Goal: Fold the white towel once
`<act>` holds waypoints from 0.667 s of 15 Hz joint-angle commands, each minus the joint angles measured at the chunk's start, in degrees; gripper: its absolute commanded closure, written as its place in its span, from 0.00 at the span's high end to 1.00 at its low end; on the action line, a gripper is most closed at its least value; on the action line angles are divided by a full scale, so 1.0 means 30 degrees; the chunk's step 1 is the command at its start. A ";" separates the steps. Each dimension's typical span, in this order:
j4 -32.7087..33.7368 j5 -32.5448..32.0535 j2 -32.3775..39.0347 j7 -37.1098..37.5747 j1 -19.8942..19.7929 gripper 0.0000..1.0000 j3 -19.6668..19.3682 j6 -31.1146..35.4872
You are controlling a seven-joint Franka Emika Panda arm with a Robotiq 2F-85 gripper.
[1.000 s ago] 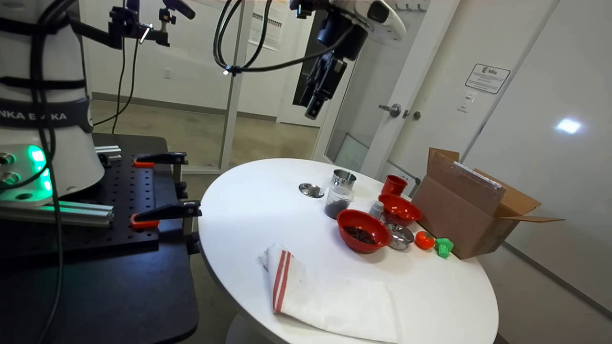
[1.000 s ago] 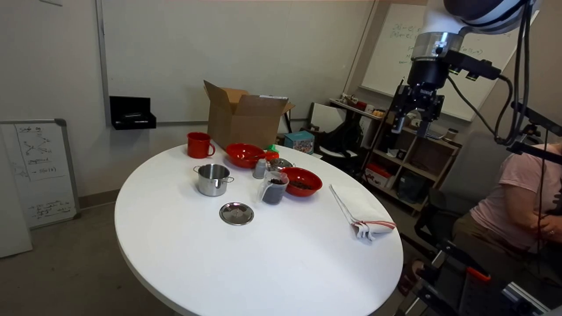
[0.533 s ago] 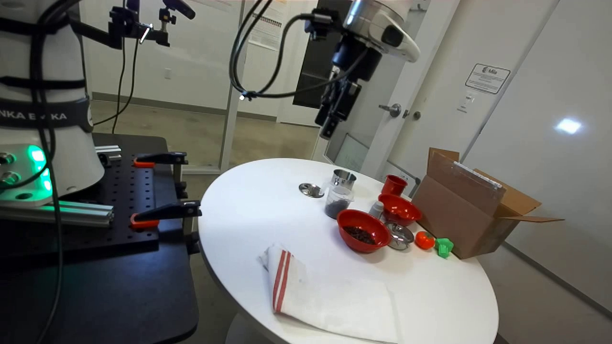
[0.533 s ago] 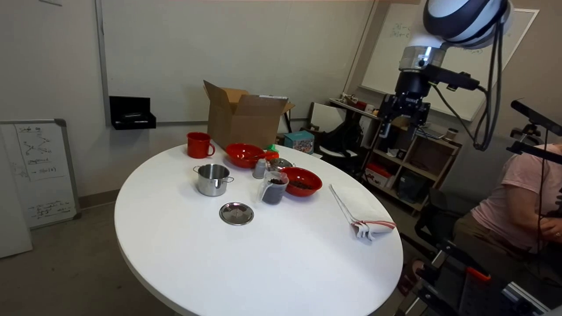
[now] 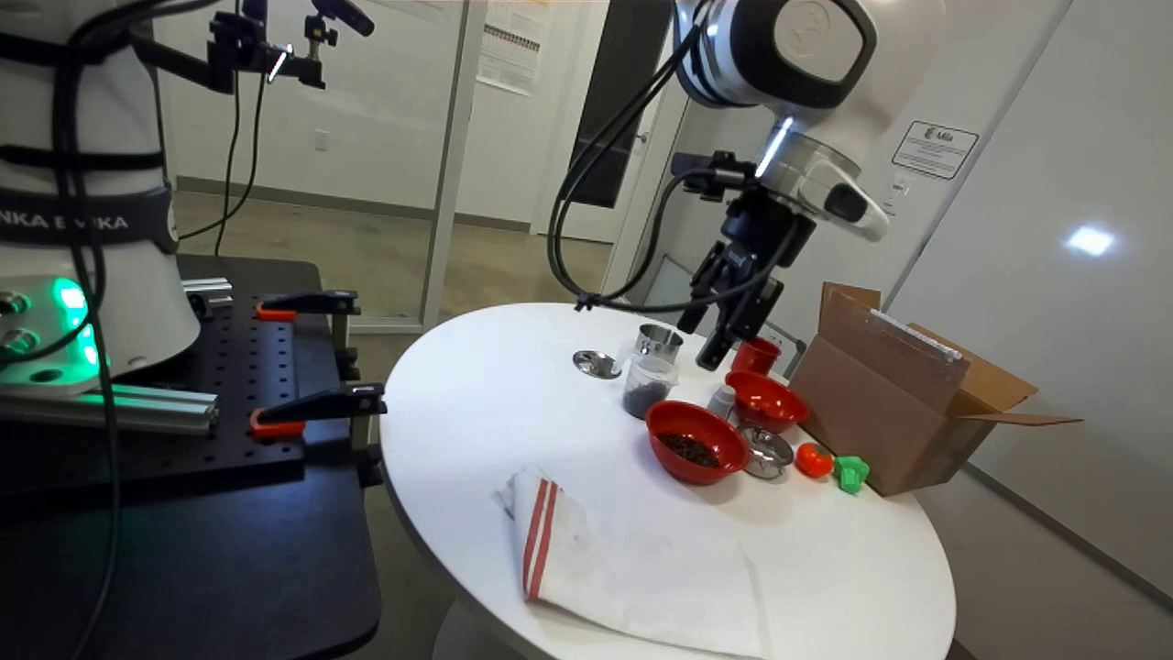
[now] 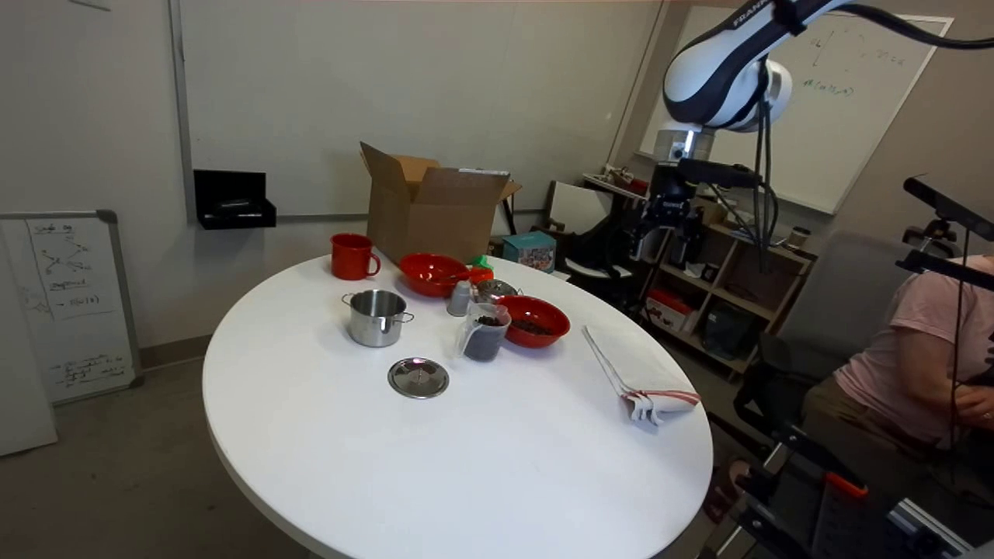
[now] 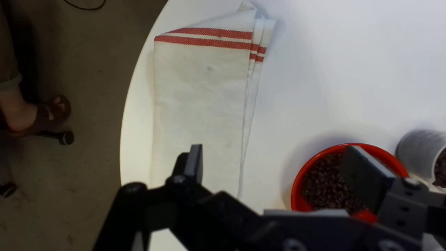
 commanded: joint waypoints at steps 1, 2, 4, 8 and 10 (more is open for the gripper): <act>0.2588 0.1368 0.2942 -0.1242 -0.0816 1.00 0.0119 -0.0926; 0.2954 0.1727 0.3491 -0.1372 -0.1100 1.00 0.0121 -0.0892; 0.3563 0.2152 0.4420 -0.1526 -0.1590 1.00 0.0024 -0.1151; 0.3135 0.1829 0.4543 -0.1213 -0.1683 1.00 -0.0143 -0.0855; 0.3409 0.1851 0.4795 -0.1232 -0.1752 1.00 -0.0140 -0.0961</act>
